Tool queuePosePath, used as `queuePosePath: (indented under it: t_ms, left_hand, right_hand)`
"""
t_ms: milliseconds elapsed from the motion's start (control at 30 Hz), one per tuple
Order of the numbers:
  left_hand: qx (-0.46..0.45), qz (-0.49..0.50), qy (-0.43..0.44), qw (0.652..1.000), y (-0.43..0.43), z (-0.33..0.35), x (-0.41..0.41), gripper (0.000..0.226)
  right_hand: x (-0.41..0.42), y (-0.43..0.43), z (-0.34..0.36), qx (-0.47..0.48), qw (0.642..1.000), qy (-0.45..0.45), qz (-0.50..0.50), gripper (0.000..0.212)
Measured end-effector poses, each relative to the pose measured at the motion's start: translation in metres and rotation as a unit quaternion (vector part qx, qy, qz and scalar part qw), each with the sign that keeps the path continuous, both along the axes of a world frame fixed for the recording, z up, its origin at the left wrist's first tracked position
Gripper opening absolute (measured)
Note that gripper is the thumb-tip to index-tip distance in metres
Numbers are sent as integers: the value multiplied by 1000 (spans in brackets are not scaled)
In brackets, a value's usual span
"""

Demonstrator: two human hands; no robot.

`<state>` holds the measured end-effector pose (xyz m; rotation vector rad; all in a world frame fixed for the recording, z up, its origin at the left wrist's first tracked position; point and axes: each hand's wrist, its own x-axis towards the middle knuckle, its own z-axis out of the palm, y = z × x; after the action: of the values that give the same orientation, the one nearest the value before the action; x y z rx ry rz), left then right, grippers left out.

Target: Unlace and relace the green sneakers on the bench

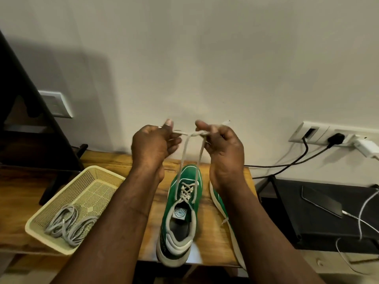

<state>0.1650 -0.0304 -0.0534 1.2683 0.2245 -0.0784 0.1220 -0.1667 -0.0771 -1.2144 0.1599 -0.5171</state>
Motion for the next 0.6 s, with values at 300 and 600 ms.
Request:
queuePosePath:
  t_ms: [300, 600]
  left_hand:
    - [-8, 55, 41, 998, 25, -27, -2, 26]
    - [645, -371, -20, 667, 48, -76, -13, 48]
  right_hand:
    - [-47, -18, -48, 113, 968, 208, -87, 16]
    - [-67, -24, -71, -243, 914, 314, -84, 15]
